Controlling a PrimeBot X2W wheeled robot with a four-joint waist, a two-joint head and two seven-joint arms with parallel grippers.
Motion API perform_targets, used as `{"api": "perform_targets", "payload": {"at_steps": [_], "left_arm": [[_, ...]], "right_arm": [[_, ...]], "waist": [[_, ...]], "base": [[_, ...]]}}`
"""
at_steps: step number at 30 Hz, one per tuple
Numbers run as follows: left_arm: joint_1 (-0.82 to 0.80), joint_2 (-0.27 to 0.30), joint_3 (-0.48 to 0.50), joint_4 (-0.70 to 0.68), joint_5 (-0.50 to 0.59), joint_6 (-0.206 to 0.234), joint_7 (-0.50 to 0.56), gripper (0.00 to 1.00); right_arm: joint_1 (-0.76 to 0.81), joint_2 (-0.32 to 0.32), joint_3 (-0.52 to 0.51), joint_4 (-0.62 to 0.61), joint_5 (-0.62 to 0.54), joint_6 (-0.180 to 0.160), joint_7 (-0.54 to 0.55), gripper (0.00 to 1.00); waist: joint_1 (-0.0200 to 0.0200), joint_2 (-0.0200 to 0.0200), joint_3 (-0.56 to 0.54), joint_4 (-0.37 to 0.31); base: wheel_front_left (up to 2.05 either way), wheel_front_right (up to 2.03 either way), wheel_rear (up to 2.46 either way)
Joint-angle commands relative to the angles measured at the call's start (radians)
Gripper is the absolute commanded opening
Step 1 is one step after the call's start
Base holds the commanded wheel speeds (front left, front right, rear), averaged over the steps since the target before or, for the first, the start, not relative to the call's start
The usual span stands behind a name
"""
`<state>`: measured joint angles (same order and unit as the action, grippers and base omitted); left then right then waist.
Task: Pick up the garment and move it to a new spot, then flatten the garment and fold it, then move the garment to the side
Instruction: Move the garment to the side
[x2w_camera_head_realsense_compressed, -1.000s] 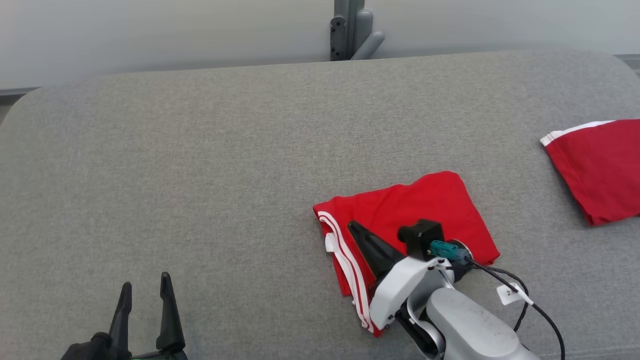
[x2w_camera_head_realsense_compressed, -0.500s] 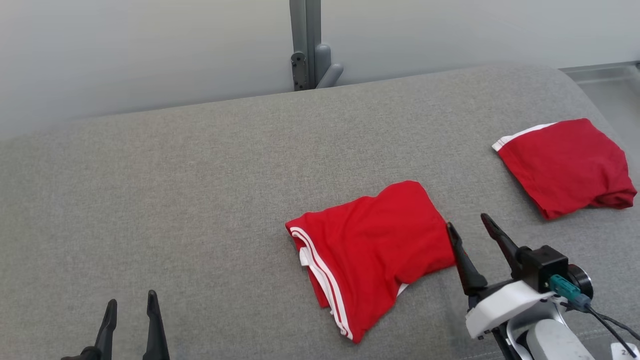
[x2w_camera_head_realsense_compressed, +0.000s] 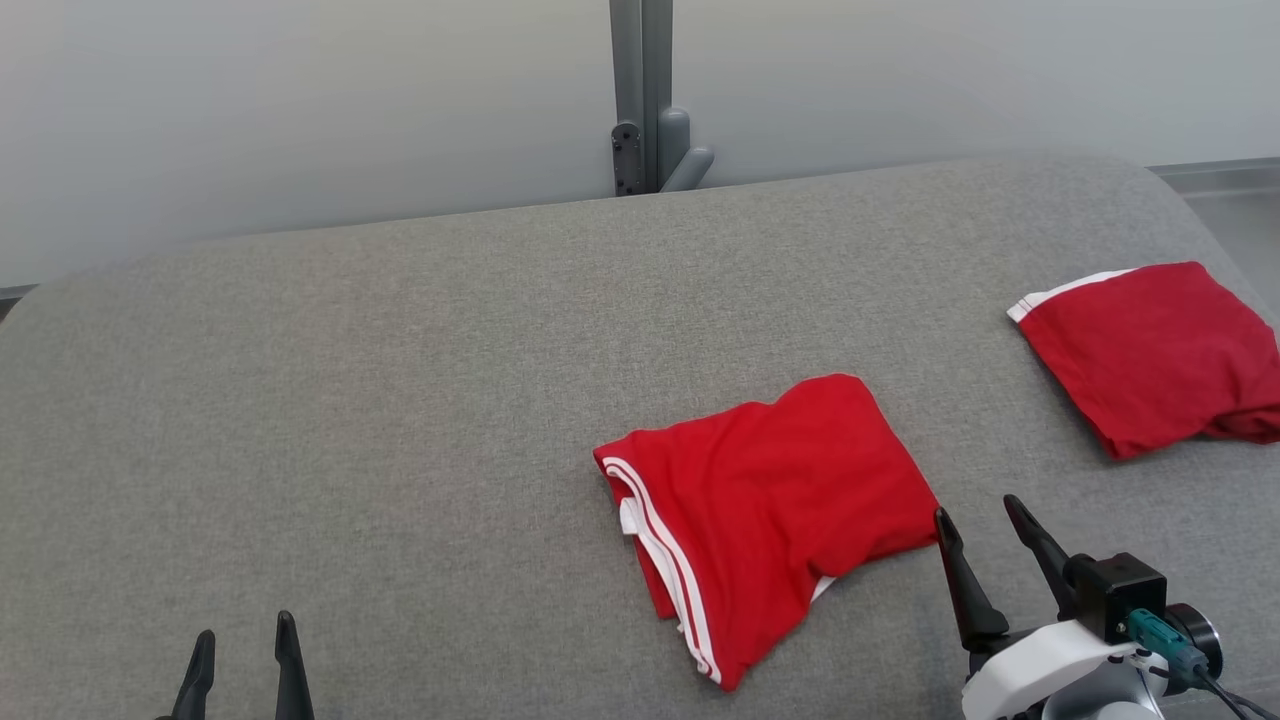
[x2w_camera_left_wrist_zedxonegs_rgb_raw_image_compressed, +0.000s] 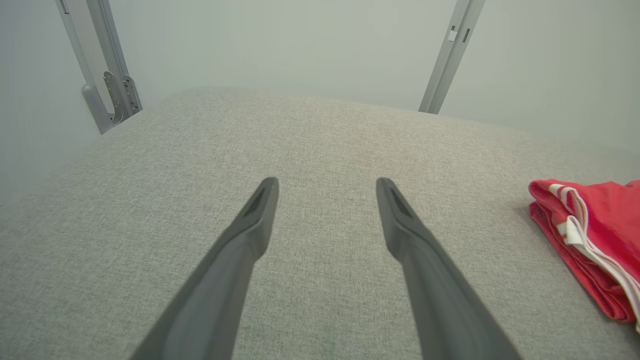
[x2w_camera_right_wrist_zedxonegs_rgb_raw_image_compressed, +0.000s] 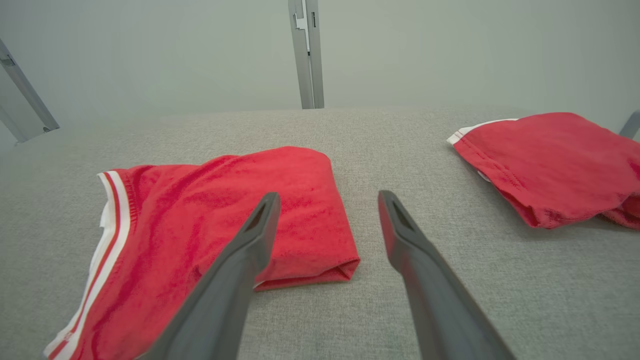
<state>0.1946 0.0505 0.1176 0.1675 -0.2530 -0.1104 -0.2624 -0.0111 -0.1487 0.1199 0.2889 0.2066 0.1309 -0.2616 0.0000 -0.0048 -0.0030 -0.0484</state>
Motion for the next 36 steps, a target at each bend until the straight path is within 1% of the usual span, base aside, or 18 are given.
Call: {"api": "perform_targets", "payload": {"at_steps": [1,15,23,31,36], "left_arm": [[0.006,0.002,0.000,-0.002,-0.001,-0.003,-0.003,1.00],[0.013,0.002,0.011,-0.002,0.009,-0.009,-0.003,1.00],[0.012,0.002,0.014,-0.003,0.006,-0.010,-0.003,1.00],[0.011,0.002,0.008,-0.005,-0.001,-0.007,-0.003,1.00],[0.004,0.002,-0.001,-0.007,-0.002,-0.003,-0.003,1.00]], "right_arm": [[0.007,0.002,0.000,0.003,-0.012,-0.001,-0.004,1.00],[-0.017,0.011,0.008,0.002,-0.015,-0.001,-0.004,1.00],[-0.025,0.016,0.017,0.007,-0.014,-0.001,-0.004,1.00],[-0.043,0.011,0.015,-0.014,-0.017,-0.001,-0.004,1.00],[-0.054,0.021,0.017,-0.028,-0.017,-0.001,-0.004,1.00]], "waist": [[0.0000,0.0048,-0.001,0.006],[0.0000,0.0048,-0.008,0.028],[0.0000,0.0048,-0.008,0.027],[0.0000,0.0048,-0.002,0.023],[0.0000,0.0048,0.011,0.023]], "base": [[0.00,0.00,0.00],[0.00,0.00,0.00],[0.00,0.00,0.00],[0.00,0.00,0.00],[0.00,0.00,0.00]]}}
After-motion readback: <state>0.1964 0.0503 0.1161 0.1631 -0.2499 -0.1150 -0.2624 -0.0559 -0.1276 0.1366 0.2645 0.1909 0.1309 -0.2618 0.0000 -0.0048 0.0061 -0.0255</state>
